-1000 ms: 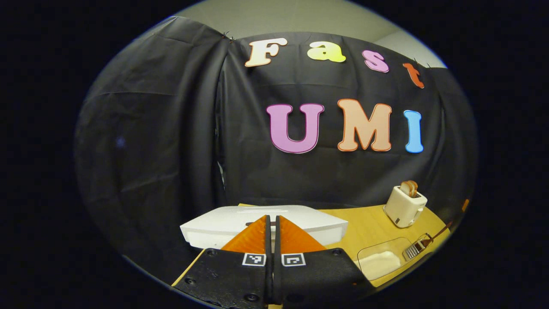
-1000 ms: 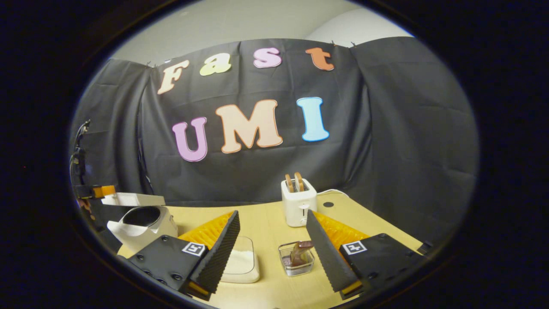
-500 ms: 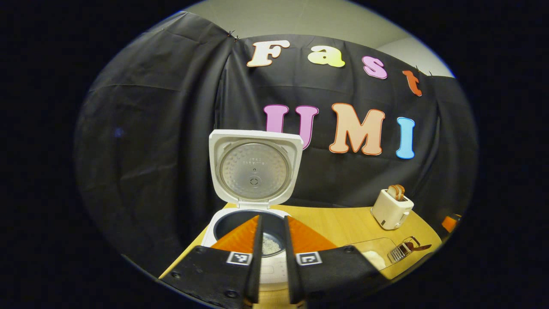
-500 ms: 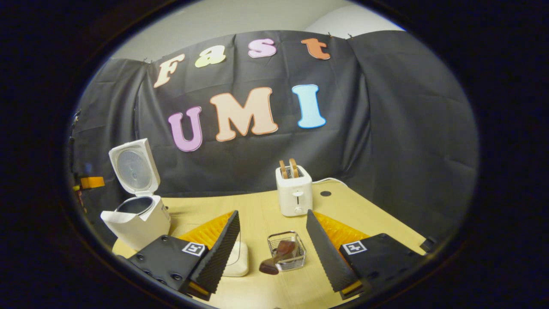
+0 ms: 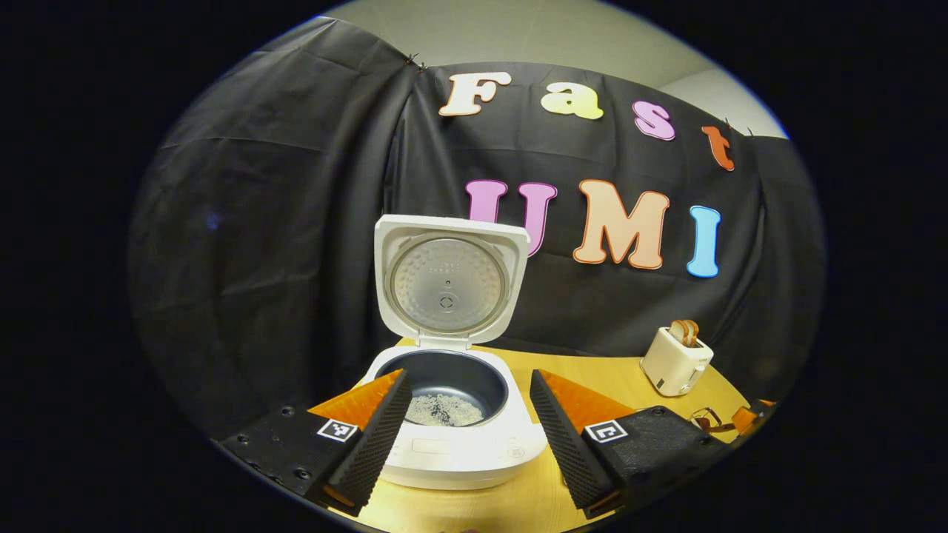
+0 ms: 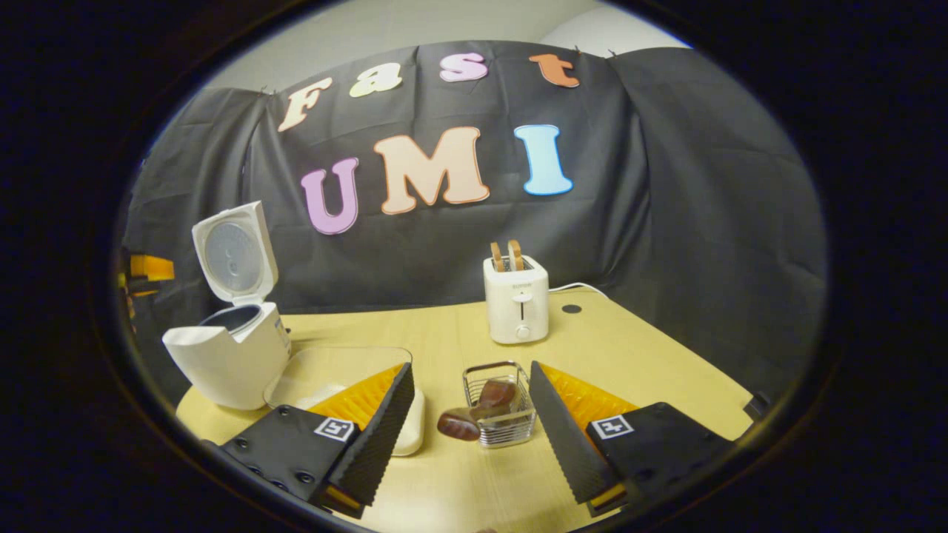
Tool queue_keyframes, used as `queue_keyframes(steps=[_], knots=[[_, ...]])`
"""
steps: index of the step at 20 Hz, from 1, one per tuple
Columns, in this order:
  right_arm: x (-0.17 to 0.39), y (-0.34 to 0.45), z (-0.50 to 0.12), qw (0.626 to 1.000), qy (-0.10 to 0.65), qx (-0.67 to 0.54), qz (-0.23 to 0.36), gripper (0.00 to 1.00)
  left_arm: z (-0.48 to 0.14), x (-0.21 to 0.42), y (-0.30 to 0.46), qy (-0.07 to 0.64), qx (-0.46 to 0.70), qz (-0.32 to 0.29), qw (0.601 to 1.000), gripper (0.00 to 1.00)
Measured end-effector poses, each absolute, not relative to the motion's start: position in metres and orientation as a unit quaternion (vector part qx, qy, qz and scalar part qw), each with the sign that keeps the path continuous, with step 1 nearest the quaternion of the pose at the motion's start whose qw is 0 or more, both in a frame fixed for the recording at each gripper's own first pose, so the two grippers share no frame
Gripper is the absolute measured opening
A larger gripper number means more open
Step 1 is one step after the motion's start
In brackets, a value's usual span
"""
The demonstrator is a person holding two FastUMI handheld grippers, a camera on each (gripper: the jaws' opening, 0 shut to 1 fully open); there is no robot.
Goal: Close the left gripper, press the button to open the rice cooker; take a wooden spoon from the chopstick holder with the right hand, scoop a spoonful of rice and pour it into the rice cooker, then put the wooden spoon back into the chopstick holder.
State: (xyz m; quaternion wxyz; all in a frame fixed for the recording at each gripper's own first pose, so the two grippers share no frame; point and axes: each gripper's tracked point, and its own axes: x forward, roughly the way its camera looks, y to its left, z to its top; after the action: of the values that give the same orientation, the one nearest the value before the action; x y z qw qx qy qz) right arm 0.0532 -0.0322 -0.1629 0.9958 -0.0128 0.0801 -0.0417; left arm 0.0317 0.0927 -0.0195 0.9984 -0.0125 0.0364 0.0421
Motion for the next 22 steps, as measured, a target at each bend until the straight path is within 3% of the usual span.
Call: queue_keyframes(steps=[6,12,22], knots=[[0.07,-0.034,-0.201,0.995,0.057,-0.057,-0.063,0.99,-0.026,0.041,0.09,0.051,-0.014,0.028,0.998,0.95],[0.088,-0.04,-0.207,0.994,0.012,-0.062,-0.094,0.99,-0.027,0.059,0.059,0.048,-0.024,-0.027,0.998,0.95],[0.122,-0.048,-0.199,0.993,0.002,-0.042,-0.114,0.43,-0.028,0.067,0.048,0.05,-0.01,-0.064,0.997,0.95]])
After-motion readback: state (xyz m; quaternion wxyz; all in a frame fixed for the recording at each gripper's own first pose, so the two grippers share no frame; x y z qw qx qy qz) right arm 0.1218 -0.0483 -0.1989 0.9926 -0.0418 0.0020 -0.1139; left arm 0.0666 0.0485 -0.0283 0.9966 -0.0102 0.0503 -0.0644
